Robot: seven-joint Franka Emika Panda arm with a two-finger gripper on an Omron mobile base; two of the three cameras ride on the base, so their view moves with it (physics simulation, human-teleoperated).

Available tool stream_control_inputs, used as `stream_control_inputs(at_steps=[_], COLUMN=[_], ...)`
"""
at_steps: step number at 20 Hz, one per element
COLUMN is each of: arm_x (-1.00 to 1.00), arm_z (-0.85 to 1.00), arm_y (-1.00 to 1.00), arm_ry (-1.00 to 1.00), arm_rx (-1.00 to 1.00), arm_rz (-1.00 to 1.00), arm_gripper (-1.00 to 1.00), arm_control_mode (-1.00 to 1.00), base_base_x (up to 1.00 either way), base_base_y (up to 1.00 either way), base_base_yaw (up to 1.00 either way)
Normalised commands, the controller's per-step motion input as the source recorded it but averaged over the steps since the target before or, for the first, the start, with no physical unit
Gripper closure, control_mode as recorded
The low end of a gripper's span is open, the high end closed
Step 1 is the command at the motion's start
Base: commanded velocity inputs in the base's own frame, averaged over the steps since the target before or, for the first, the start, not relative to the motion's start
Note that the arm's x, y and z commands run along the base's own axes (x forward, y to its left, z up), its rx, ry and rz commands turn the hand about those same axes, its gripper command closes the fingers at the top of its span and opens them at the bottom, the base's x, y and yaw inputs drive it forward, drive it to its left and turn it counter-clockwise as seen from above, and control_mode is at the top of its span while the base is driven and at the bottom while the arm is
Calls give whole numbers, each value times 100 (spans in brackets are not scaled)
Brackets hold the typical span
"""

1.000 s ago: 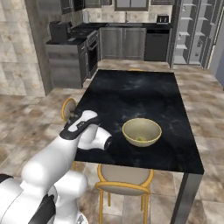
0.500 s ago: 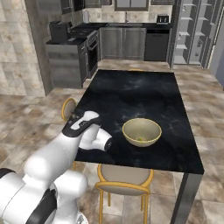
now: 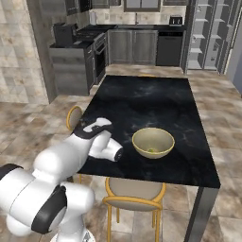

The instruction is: There is a bowl on the dining counter. Grab a lemon wedge from the fridge and place it in the bowl. Then get the liquor bottle and glass cup from the cabinet and place them next to the bowl.

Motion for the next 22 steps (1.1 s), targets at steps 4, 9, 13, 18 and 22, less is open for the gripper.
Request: stream_control_inputs(at_steps=[4, 9, 13, 18, 22], arm_x=[16, 10, 10, 15, 22], arm_z=[-17, -22, -22, -18, -14], arm_y=[-8, -5, -3, -1, -1], arm_ry=[0, 0, 0, 0, 0], arm_rx=[0, 0, 0, 0, 0], arm_rz=[0, 0, 0, 0, 0], arm_gripper=[100, 100, 100, 100, 100], arm_control_mode=[-100, -100, -100, -100, -100], base_base_x=[0, 0, 0, 0, 0], base_base_y=[0, 0, 0, 0, 0], base_base_yaw=[0, 0, 0, 0, 0])
